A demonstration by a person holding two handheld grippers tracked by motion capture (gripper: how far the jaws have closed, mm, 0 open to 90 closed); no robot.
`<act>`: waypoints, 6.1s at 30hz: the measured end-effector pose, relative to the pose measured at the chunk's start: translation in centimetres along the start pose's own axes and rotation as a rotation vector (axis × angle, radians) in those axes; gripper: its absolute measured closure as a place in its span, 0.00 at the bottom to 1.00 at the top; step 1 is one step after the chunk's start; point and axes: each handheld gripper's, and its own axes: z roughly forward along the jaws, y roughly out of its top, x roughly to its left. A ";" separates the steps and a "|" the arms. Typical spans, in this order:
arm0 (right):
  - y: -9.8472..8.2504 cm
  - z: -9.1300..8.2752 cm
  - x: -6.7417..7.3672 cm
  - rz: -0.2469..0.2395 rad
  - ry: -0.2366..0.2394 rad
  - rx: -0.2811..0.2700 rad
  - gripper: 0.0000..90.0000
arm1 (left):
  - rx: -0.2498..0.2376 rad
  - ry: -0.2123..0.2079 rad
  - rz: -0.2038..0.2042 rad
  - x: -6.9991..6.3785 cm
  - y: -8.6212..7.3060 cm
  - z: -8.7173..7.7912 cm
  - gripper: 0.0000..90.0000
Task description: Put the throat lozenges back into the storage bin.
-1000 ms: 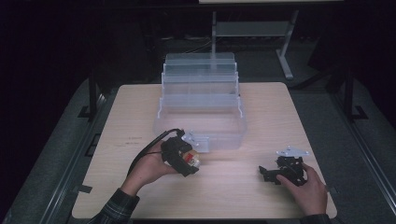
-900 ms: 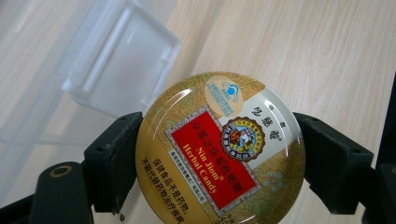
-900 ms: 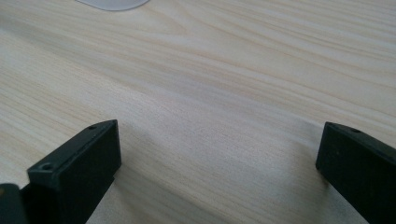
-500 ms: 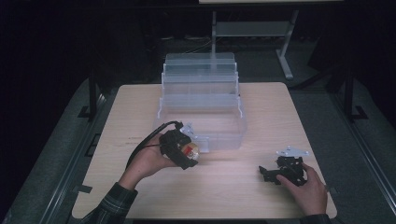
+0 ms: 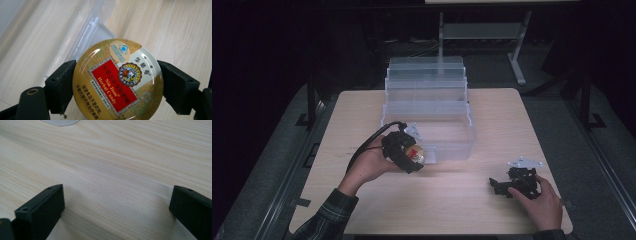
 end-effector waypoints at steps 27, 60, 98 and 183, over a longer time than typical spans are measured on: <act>0.0 0.0 0.0 0.001 0.001 0.000 0.00 | -0.010 0.073 -0.099 4.4 0.0 -0.3 0.22; 0.0 0.0 0.0 0.001 0.000 0.000 0.00 | 0.015 0.162 -0.195 9.1 -1.9 -0.4 0.22; 0.0 0.0 0.0 0.001 0.000 0.000 0.00 | 0.051 0.174 -0.219 10.3 -2.8 0.3 0.21; 0.0 0.0 0.0 0.001 0.000 0.000 0.00 | -0.263 0.282 -0.372 -1.2 -19.6 -0.3 0.15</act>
